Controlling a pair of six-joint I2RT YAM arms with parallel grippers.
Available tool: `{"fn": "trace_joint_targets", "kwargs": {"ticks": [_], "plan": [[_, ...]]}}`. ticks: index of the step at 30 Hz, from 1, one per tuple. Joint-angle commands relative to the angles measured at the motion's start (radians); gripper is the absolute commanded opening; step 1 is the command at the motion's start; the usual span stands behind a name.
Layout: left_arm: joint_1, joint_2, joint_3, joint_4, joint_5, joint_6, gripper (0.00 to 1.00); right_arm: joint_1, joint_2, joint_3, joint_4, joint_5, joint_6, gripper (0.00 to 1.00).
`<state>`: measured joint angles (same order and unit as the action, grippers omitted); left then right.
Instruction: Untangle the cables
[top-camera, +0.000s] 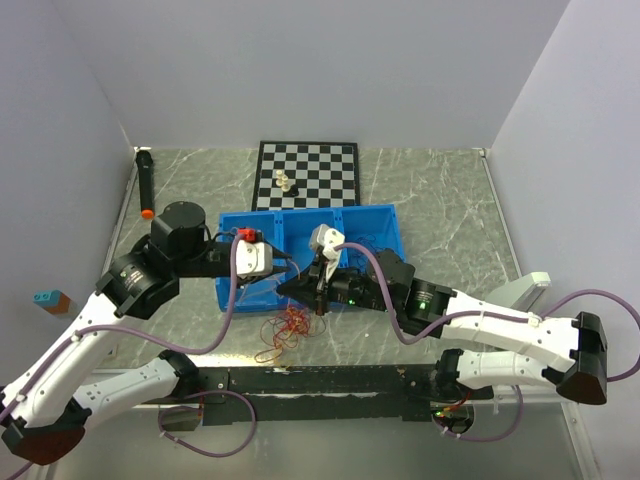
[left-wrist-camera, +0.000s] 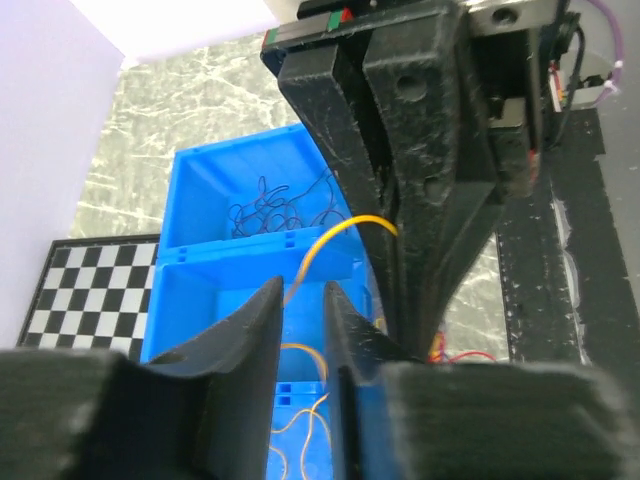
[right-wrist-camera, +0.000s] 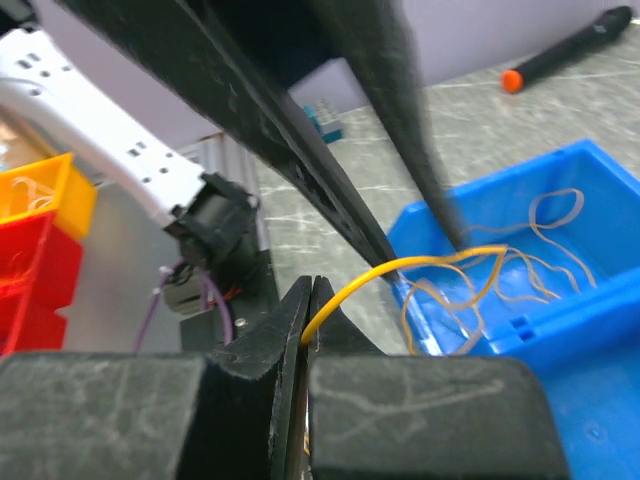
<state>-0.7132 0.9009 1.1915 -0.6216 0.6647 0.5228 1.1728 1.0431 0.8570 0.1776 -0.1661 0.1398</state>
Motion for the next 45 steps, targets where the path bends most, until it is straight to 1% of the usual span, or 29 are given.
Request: {"fn": "trace_joint_targets", "kwargs": {"ticks": [1, 2, 4, 6, 7, 9, 14, 15, 17, 20, 22, 23, 25, 26, 27, 28, 30, 31, 33, 35, 37, 39, 42, 45], "plan": [[-0.002, -0.031, -0.021, 0.085, 0.003, 0.066, 0.38, -0.013, 0.012, 0.063, 0.008, -0.113, 0.010, 0.00], [-0.003, -0.034, -0.021, 0.080, 0.006, 0.083, 0.47, -0.015, 0.012, 0.062, 0.008, -0.118, 0.014, 0.00], [-0.003, -0.037, -0.015, 0.051, 0.018, 0.126, 0.54, -0.019, 0.015, 0.059, 0.005, -0.128, 0.018, 0.00], [-0.003, -0.037, -0.012, 0.045, 0.018, 0.132, 0.59, -0.024, 0.018, 0.059, 0.003, -0.147, 0.021, 0.00], [-0.003, -0.037, -0.012, 0.052, 0.013, 0.123, 0.60, -0.025, 0.018, 0.059, 0.002, -0.150, 0.023, 0.00], [-0.003, -0.039, -0.015, 0.060, 0.024, 0.115, 0.60, -0.027, 0.023, 0.057, 0.006, -0.159, 0.023, 0.00], [-0.011, -0.005, 0.009, 0.040, 0.098, 0.095, 0.56, -0.038, 0.044, 0.071, 0.017, -0.182, 0.034, 0.00], [-0.017, 0.006, 0.020, 0.013, 0.122, 0.097, 0.52, -0.039, 0.043, 0.071, 0.023, -0.182, 0.034, 0.00], [-0.026, 0.026, 0.036, -0.024, 0.134, 0.108, 0.40, -0.039, 0.041, 0.070, 0.026, -0.174, 0.034, 0.00], [-0.037, 0.029, 0.033, -0.052, 0.122, 0.141, 0.15, -0.044, 0.031, 0.062, 0.040, -0.162, 0.035, 0.00], [-0.038, 0.026, 0.030, -0.058, 0.104, 0.152, 0.03, -0.045, 0.023, 0.056, 0.051, -0.161, 0.038, 0.00], [-0.037, 0.029, 0.034, -0.064, 0.098, 0.157, 0.01, -0.045, 0.021, 0.054, 0.053, -0.155, 0.040, 0.00], [-0.038, 0.029, 0.045, -0.061, 0.076, 0.155, 0.01, -0.044, 0.017, 0.050, 0.051, -0.151, 0.044, 0.00], [-0.038, 0.027, 0.052, -0.047, 0.056, 0.151, 0.01, -0.045, 0.017, 0.044, 0.046, -0.142, 0.049, 0.02], [-0.038, 0.024, 0.063, -0.030, 0.032, 0.141, 0.01, -0.045, 0.008, 0.034, 0.037, -0.135, 0.053, 0.15], [-0.038, 0.023, 0.080, -0.001, -0.018, 0.138, 0.01, -0.047, 0.000, 0.021, 0.025, -0.121, 0.058, 0.23], [-0.040, 0.021, 0.126, 0.046, -0.095, 0.149, 0.01, -0.045, -0.029, -0.034, 0.016, -0.084, 0.072, 0.45], [-0.038, 0.018, 0.153, 0.077, -0.128, 0.154, 0.01, -0.045, -0.049, -0.080, 0.011, -0.058, 0.087, 0.52], [-0.038, 0.007, 0.198, 0.140, -0.177, 0.163, 0.01, -0.047, -0.092, -0.151, 0.002, -0.014, 0.109, 0.60], [-0.038, -0.005, 0.233, 0.183, -0.192, 0.180, 0.01, -0.047, -0.130, -0.214, -0.013, 0.039, 0.133, 0.71], [-0.040, -0.008, 0.279, 0.162, -0.172, 0.200, 0.01, -0.048, -0.162, -0.271, -0.024, 0.074, 0.156, 0.76], [-0.040, 0.003, 0.336, 0.114, -0.145, 0.191, 0.01, -0.048, -0.182, -0.314, -0.018, 0.094, 0.178, 0.77], [-0.037, -0.010, 0.329, 0.091, -0.110, 0.175, 0.01, -0.048, -0.175, -0.337, 0.009, 0.103, 0.185, 0.78], [-0.040, -0.022, 0.306, 0.106, -0.109, 0.166, 0.01, -0.048, -0.124, -0.313, 0.023, 0.105, 0.162, 0.79]]}}
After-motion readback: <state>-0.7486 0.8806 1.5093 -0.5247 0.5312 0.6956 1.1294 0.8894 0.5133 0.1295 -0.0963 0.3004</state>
